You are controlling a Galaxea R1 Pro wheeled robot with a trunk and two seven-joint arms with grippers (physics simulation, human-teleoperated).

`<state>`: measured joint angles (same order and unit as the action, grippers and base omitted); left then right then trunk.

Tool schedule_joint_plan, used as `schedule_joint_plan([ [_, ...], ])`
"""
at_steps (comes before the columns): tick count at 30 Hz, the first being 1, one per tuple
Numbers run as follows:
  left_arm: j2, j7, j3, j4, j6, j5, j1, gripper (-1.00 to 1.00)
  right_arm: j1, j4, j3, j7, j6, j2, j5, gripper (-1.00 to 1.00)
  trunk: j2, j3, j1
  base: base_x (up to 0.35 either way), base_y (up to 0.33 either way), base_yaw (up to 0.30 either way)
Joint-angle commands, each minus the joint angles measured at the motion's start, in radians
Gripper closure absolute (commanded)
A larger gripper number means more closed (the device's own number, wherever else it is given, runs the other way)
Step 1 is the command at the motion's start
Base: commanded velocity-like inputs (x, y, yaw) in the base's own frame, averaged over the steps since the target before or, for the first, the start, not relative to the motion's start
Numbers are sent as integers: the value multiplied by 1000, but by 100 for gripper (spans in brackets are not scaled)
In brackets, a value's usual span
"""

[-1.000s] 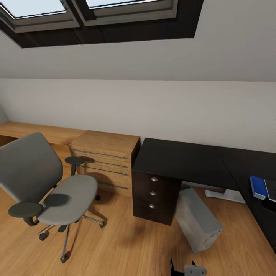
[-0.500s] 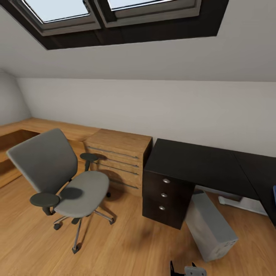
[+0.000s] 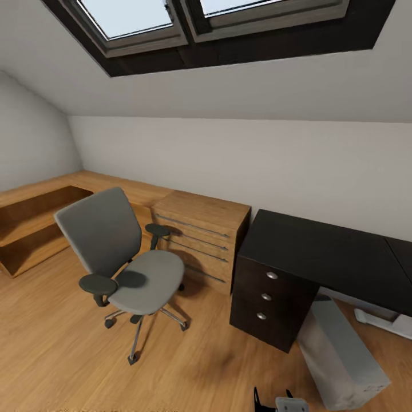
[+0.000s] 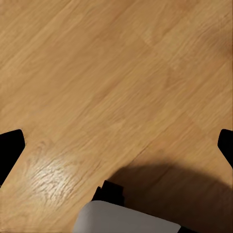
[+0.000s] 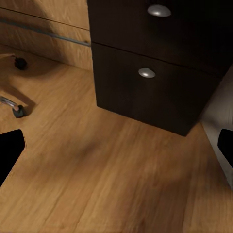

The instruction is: In the bedroom, organize the workspace by keeping the computer under the desk, ensuring the monitor is on the desk, placing the keyboard on the desk next to the monitor, placing the mouse on the desk next to the keyboard, moving the folder from the swivel chair onto the desk next to the mouse, stacking the notebook on top of the folder with the pen on top of the notebook, and positioning the swivel chair next to the desk.

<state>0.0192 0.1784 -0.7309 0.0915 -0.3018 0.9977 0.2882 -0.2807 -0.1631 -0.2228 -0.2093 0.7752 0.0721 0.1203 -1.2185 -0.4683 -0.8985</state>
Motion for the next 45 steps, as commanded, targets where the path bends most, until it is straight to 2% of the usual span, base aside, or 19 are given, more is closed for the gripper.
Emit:
schedule_joint_plan([
  [1,0,7,-9,2,-3,4,0,-100,0,13,-9,-2,34,0,10,-100,-1,-1,0,0,0,276],
  [4,0,7,-9,1,-15,4,0,-100,0,38,-10,-1,85,0,9,-100,-1,-1,0,0,0,277],
  [7,-2,7,-11,-15,-70,4,0,-100,-1,66,-10,-1,155,0,8,-100,-1,-1,0,0,0,277],
  [9,-10,3,-11,-38,-146,3,0,-100,0,78,-10,-1,199,0,7,-100,-1,-1,0,0,0,278],
  [10,-20,1,-11,-50,-207,3,-1,-100,0,83,-10,-1,221,0,7,-100,-1,-1,0,0,0,278],
  [11,-36,-1,-12,-59,-307,1,-18,-100,0,87,-9,0,242,0,7,-100,-1,-1,0,0,0,278],
  [14,-47,-2,-12,-64,-403,0,-49,-100,0,89,-9,0,252,-1,7,-100,-1,-1,0,0,0,278],
  [15,-54,-3,-13,-68,-507,-1,-79,-100,0,90,-9,0,259,-1,7,-100,-1,-1,0,0,0,278],
  [18,-57,-3,-13,-69,-557,-2,-92,-100,0,89,-9,0,263,-3,7,-100,-1,-1,0,0,0,278],
  [24,-58,-3,-14,-69,-580,-2,-99,-100,0,87,-9,-1,264,-6,7,-100,-1,-1,0,0,0,278],
  [45,-56,0,-13,-69,-585,-1,-101,-100,0,89,-10,0,265,-5,7,-100,-1,-1,0,0,0,278],
])
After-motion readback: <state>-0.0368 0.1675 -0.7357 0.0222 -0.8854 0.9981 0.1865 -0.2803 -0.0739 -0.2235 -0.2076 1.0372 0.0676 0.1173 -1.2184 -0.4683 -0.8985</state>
